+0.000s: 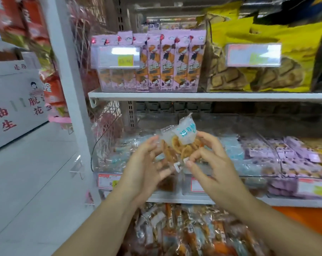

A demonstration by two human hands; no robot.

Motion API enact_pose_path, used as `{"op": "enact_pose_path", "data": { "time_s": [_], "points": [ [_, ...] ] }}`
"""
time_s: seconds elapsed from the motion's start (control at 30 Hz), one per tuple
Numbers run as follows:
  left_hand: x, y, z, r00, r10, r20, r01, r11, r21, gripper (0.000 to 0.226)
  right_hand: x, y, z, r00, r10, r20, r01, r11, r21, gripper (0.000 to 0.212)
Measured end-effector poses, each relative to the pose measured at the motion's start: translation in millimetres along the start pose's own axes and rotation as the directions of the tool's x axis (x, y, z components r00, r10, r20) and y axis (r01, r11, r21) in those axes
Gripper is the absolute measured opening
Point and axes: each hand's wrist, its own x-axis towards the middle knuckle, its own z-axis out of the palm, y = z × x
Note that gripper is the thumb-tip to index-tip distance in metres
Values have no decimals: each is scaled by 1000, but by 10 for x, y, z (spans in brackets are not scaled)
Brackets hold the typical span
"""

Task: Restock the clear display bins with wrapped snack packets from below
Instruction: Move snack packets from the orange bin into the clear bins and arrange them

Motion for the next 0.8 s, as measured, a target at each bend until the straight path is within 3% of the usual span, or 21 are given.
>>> {"op": "enact_pose_path", "data": {
  "time_s": [0.07, 0.13, 0.3, 0.4, 0.5, 0.57, 0.63, 0.73, 0.8],
  "points": [
    [44, -31, 122, 999, -32, 24, 29, 994, 108, 27, -58, 102, -96, 1000, 5, -28, -5, 1000, -19, 16],
    [78, -120, 237, 998, -40, 40, 29, 972, 234, 40, -114, 175, -154, 998, 13, -64, -15, 999, -29, 12],
    [139, -312, 454, 1000, 21, -4, -18, 937, 350, 45, -173, 296, -301, 998, 34, -60, -32, 999, 31, 45],
    [255, -347, 527, 999, 33, -21, -23, 929, 370, 61, -167, 457, -447, 990, 139, 3, -138, 977, 162, 45],
    [364, -336, 642, 998, 64, 9, -62, 915, 398, 63, -61, 590, -645, 943, 308, 123, -332, 869, 368, 62],
    [434, -353, 702, 997, 55, 61, -76, 904, 421, 64, 3, 682, -739, 901, 353, 251, -433, 739, 517, 73],
    [512, -394, 738, 992, 16, 122, -73, 876, 477, 67, 33, 749, -820, 885, 370, 283, -463, 638, 615, 67],
    [620, -447, 789, 984, -14, 178, -79, 859, 506, 64, 31, 818, -951, 899, 398, 181, -425, 693, 582, 57],
    [672, -419, 834, 974, 16, 226, -157, 768, 621, 61, 11, 857, -1028, 910, 392, 135, -398, 734, 550, 57]
  ]
}}
